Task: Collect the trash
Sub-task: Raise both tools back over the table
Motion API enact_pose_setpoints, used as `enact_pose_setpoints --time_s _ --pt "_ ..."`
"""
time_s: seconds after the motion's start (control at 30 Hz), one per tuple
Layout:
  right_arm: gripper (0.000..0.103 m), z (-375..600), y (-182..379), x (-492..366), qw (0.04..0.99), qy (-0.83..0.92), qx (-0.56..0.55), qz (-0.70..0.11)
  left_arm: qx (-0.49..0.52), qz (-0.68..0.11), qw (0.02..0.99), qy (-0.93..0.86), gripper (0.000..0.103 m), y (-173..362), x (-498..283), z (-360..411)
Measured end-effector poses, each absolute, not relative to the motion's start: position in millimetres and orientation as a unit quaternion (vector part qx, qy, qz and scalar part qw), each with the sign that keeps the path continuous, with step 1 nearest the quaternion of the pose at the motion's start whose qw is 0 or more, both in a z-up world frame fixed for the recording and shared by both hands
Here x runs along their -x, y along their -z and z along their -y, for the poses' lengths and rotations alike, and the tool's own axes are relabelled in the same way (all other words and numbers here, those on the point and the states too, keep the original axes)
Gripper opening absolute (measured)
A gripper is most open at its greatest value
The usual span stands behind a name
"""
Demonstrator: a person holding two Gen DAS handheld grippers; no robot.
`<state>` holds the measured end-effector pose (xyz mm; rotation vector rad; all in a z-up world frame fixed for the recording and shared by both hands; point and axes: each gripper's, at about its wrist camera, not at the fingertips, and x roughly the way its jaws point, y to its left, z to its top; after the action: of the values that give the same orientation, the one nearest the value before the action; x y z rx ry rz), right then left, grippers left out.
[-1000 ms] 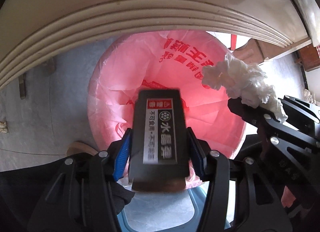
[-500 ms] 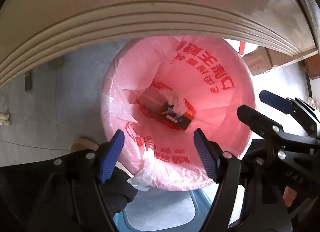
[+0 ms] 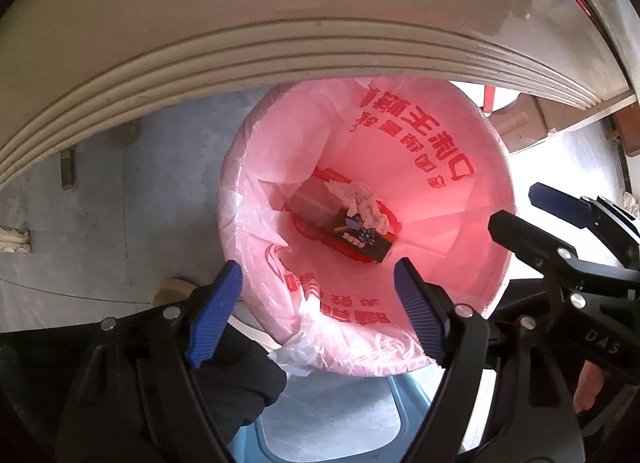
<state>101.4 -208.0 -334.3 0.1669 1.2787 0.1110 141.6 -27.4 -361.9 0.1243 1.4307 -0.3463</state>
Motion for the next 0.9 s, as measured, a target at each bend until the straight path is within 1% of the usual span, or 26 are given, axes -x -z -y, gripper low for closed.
enact_pose_setpoints --time_s 0.23,0.4,0.53,0.6,0.67,0.7,0.73,0.8,0.83,0.87,0.9 --pt "0.062 207 322 -94 0.809 -0.051 -0.077 -0.581 -0.073 -0.639 0.751 0.150 0.077 346 -135 22" --pt "0.062 210 293 -80 0.827 -0.042 -0.081 -0.555 -0.109 -0.625 0.759 0.150 0.077 322 -116 19" --pt "0.062 211 242 -56 0.859 -0.030 -0.084 -0.503 -0.118 -0.588 0.789 0.134 0.077 275 -101 9" --pt "0.065 210 213 -45 0.874 -0.031 -0.083 -0.477 -0.103 -0.567 0.806 0.135 0.077 245 -94 2" --pt "0.070 208 180 -36 0.890 -0.036 -0.079 -0.448 -0.101 -0.546 0.821 0.134 0.079 211 -87 -5" --pt "0.071 208 161 -32 0.899 -0.038 -0.076 -0.430 -0.099 -0.537 0.828 0.128 0.085 196 -85 -9" --pt "0.072 207 144 -30 0.906 -0.040 -0.074 -0.415 -0.094 -0.520 0.841 0.117 0.085 172 -85 -16" --pt "0.076 208 107 -27 0.921 -0.035 -0.065 -0.384 -0.086 -0.497 0.857 0.103 0.086 143 -89 -23" --pt "0.081 208 87 -26 0.928 -0.030 -0.060 -0.366 -0.087 -0.484 0.866 0.094 0.087 123 -92 -28" --pt "0.084 208 76 -26 0.932 -0.029 -0.058 -0.357 -0.086 -0.476 0.870 0.090 0.088 110 -96 -31" --pt "0.084 209 61 -27 0.936 -0.024 -0.054 -0.346 -0.083 -0.467 0.876 0.084 0.089 95 -100 -34"
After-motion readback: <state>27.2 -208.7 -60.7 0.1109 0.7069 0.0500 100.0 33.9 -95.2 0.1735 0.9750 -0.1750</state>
